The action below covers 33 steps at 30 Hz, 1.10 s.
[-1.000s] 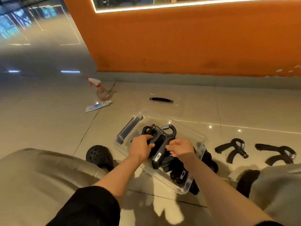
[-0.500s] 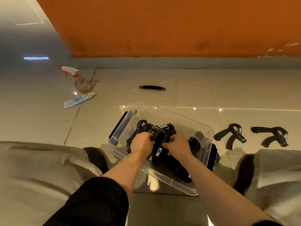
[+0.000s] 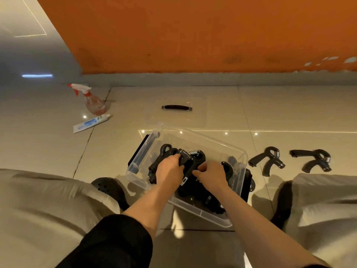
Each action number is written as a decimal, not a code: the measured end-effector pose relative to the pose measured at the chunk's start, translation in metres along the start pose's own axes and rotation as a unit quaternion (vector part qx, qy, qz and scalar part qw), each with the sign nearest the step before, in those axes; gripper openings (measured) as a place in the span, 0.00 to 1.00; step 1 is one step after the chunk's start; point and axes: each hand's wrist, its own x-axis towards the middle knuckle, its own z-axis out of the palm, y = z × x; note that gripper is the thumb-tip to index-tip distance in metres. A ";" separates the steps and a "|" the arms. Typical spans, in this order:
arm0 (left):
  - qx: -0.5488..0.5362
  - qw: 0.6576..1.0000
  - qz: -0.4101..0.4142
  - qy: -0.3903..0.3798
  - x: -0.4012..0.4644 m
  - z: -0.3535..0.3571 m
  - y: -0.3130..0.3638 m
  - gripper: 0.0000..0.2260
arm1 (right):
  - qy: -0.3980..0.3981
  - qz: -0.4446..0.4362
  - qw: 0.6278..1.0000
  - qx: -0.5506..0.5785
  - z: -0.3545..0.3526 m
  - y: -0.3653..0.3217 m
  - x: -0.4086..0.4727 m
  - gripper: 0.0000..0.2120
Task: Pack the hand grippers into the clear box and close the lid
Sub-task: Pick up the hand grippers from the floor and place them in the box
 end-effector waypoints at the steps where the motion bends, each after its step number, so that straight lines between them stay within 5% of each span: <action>1: -0.013 1.000 0.004 0.011 -0.001 -0.002 0.007 0.14 | 0.028 -0.019 0.999 0.014 -0.006 0.001 -0.003 0.11; 8: -0.099 0.983 0.127 0.087 -0.022 0.005 0.085 0.18 | 0.290 -0.118 0.946 0.087 -0.074 0.029 -0.024 0.04; 14: -0.072 0.957 0.275 0.054 -0.048 0.062 0.150 0.17 | 0.270 0.064 0.944 0.177 -0.132 0.114 -0.038 0.06; 24: 0.001 0.967 0.242 -0.079 -0.045 0.150 0.210 0.17 | 0.256 0.114 0.955 0.098 -0.157 0.205 -0.032 0.11; 33: 0.122 0.973 0.188 -0.054 0.019 0.193 0.236 0.15 | 0.177 0.126 0.972 0.087 -0.166 0.259 0.020 0.14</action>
